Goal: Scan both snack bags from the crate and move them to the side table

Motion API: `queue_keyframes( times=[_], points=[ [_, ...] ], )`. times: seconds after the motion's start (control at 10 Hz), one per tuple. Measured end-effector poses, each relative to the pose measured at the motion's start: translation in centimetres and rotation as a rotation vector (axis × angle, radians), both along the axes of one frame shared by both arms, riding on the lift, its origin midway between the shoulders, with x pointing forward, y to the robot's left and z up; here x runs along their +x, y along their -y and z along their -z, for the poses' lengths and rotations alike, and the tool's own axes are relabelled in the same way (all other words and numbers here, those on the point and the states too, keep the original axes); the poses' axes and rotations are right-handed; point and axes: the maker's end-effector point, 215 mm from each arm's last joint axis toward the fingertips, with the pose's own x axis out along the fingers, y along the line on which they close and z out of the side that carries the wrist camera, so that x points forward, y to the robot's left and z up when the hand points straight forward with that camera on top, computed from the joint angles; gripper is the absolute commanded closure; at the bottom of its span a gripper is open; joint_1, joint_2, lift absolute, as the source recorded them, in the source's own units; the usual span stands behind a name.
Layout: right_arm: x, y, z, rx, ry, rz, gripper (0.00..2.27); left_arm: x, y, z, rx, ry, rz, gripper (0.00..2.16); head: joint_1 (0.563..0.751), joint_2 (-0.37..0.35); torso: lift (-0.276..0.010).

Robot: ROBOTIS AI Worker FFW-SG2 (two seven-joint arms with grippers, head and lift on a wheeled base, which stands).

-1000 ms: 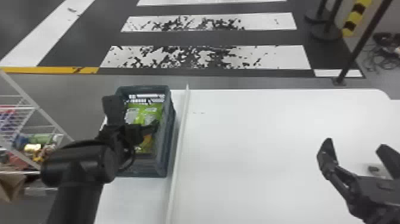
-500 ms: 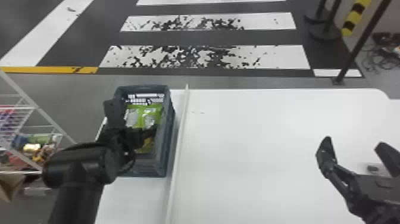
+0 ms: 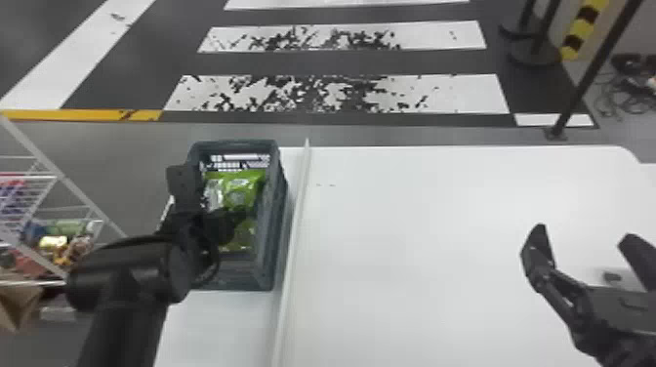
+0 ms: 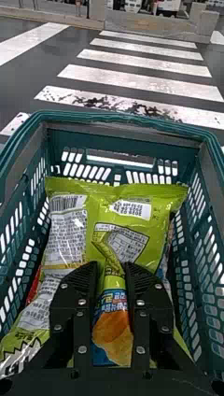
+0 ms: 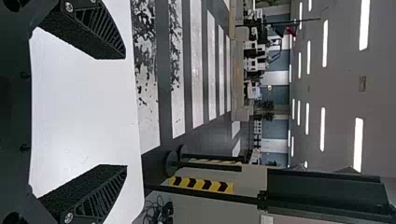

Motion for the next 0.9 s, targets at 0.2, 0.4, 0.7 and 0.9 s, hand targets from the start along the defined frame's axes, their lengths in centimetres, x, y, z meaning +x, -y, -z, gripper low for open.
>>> queue_keyframes(
  times=[0.2, 0.4, 0.7, 0.9],
  points=[
    [0.0, -0.1, -0.1, 0.003, 0.003, 0.001, 0.09, 0.0, -0.3, -0.3, -0.012, 0.013, -0.008, 2.13, 0.695, 0.112, -0.029],
    [0.0, -0.2, -0.1, 0.007, 0.004, 0.001, 0.09, -0.1, -0.7, -1.3, -0.029, 0.042, -0.028, 2.13, 0.695, 0.117, -0.029],
    [0.1, -0.3, -0.2, 0.014, 0.007, 0.002, 0.09, -0.2, -1.7, -4.8, -0.015, 0.11, -0.07, 2.13, 0.695, 0.135, -0.029],
    [0.1, -0.3, -0.2, 0.014, 0.007, 0.002, 0.09, -0.1, -1.2, -6.9, -0.033, 0.155, -0.065, 2.13, 0.695, 0.131, -0.029]
  ],
)
